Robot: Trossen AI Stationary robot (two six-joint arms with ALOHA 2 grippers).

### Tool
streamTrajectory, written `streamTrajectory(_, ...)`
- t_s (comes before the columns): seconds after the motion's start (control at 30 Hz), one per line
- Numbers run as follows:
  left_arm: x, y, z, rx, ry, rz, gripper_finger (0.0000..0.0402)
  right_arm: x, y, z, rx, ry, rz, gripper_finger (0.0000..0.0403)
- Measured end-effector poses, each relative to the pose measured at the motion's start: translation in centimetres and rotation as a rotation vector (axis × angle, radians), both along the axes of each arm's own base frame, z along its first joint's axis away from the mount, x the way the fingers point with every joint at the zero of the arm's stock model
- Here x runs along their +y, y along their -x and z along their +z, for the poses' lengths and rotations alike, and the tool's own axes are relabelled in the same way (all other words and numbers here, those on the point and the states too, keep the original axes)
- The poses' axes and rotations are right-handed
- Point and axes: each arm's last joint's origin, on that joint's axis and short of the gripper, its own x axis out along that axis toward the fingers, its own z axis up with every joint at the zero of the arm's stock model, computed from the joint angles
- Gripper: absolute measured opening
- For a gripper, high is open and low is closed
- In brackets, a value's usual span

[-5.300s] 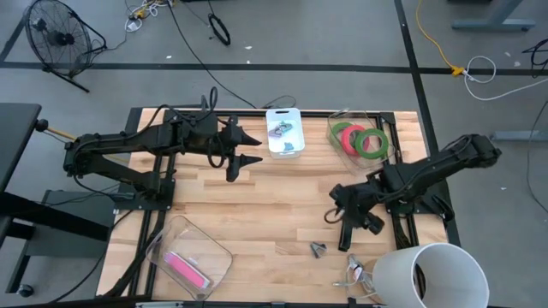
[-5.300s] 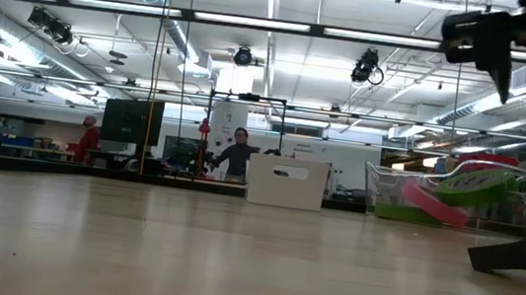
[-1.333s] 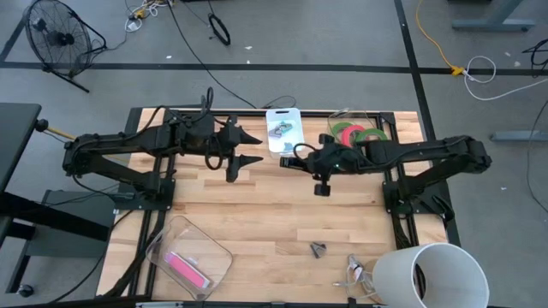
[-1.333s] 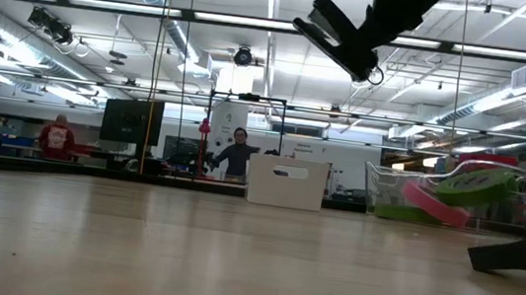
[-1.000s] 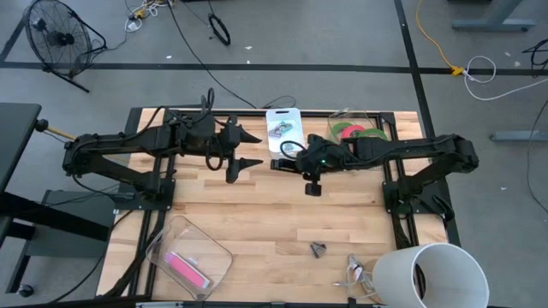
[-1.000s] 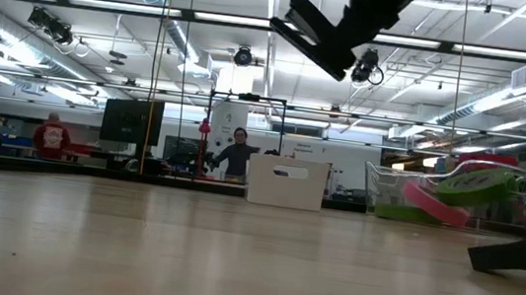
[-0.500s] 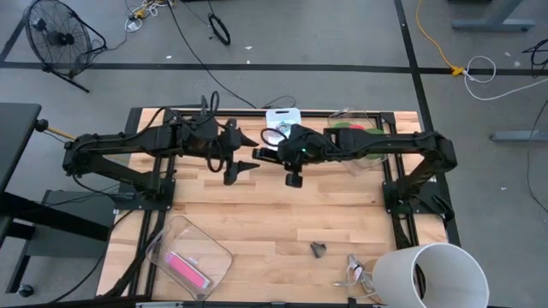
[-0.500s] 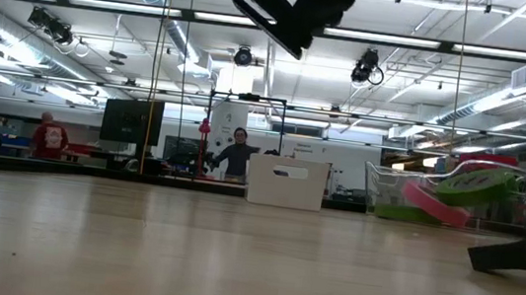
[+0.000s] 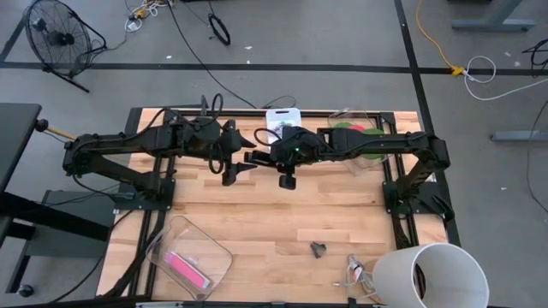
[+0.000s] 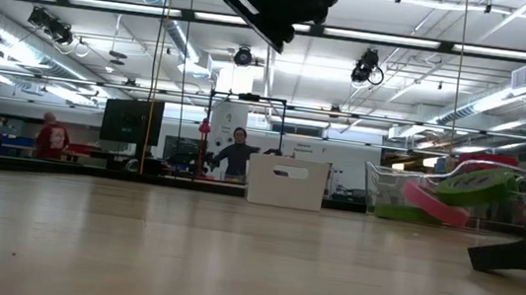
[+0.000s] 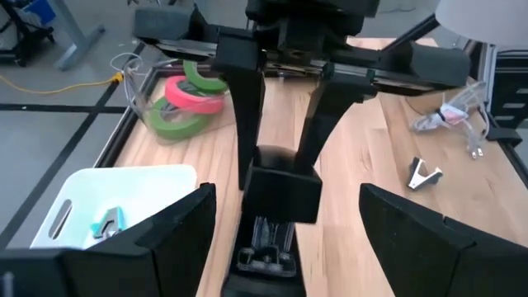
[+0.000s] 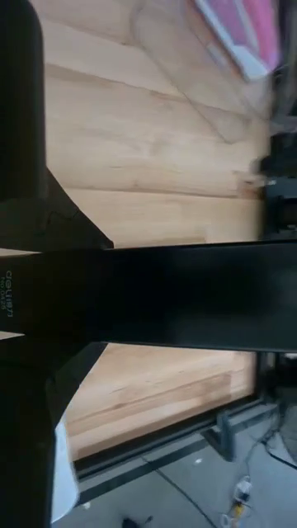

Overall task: Pick and place Stapler, Stapler remover, tape
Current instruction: Put the black stapler into the bottom transparent bin

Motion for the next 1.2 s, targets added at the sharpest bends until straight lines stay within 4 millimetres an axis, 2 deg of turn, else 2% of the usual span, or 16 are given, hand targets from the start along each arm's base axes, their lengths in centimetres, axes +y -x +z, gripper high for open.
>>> streamTrajectory(0.43,-0.5,-2.1,-1.5,0.039,-0.021,-0.038,0.0287,-0.3,0.1,-0.2,0.019,-0.015,0.008,0.0107)
streamTrajectory(0.9,-0.6,-2.3,-1.2,0.001,-0.017,-0.053,0.0208,-0.2,0.3,-0.4,0.05,-0.009,0.034,0.0107)
streamTrajectory(1.2,-0.6,-2.3,-1.2,0.005,-0.03,-0.05,0.0136,-0.2,0.3,-0.4,0.052,-0.001,0.046,0.0107)
